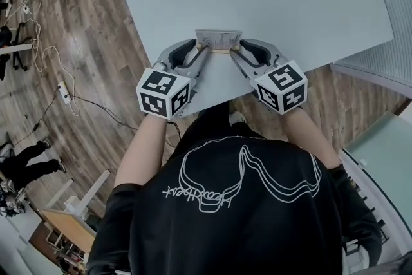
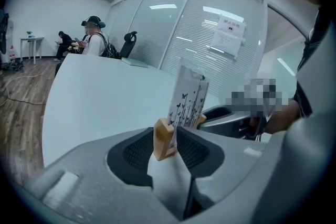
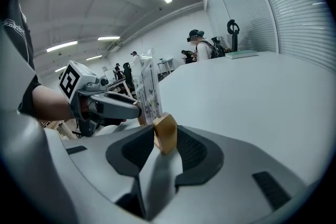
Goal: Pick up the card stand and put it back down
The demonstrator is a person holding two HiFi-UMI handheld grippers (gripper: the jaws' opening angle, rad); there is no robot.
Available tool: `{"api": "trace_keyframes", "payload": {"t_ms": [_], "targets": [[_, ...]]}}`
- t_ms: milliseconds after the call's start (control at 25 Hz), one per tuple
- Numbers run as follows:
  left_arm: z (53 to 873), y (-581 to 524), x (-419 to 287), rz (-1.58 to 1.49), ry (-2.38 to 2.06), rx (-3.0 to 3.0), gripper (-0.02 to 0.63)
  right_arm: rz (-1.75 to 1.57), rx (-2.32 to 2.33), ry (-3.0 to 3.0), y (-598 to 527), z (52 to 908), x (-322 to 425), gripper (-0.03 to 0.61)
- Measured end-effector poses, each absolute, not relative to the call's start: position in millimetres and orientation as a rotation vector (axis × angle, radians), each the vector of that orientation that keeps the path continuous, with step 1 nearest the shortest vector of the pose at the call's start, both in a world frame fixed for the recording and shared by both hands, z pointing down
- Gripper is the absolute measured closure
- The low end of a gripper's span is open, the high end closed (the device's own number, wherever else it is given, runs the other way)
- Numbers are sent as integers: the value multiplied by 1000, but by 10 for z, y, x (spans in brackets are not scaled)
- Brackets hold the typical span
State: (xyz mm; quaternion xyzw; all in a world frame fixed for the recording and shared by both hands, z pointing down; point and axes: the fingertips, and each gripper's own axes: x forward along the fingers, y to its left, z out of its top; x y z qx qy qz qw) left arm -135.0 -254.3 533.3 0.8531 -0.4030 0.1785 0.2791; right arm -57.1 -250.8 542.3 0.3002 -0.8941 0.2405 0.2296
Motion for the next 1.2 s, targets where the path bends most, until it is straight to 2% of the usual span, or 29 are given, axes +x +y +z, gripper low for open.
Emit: {"api": "trace_keyframes", "payload": {"t_ms": [1200], "targets": [[5334, -2458, -1362, 473, -1137, 2281, 491, 590, 890, -2447, -2554, 5424, -586, 480]]}}
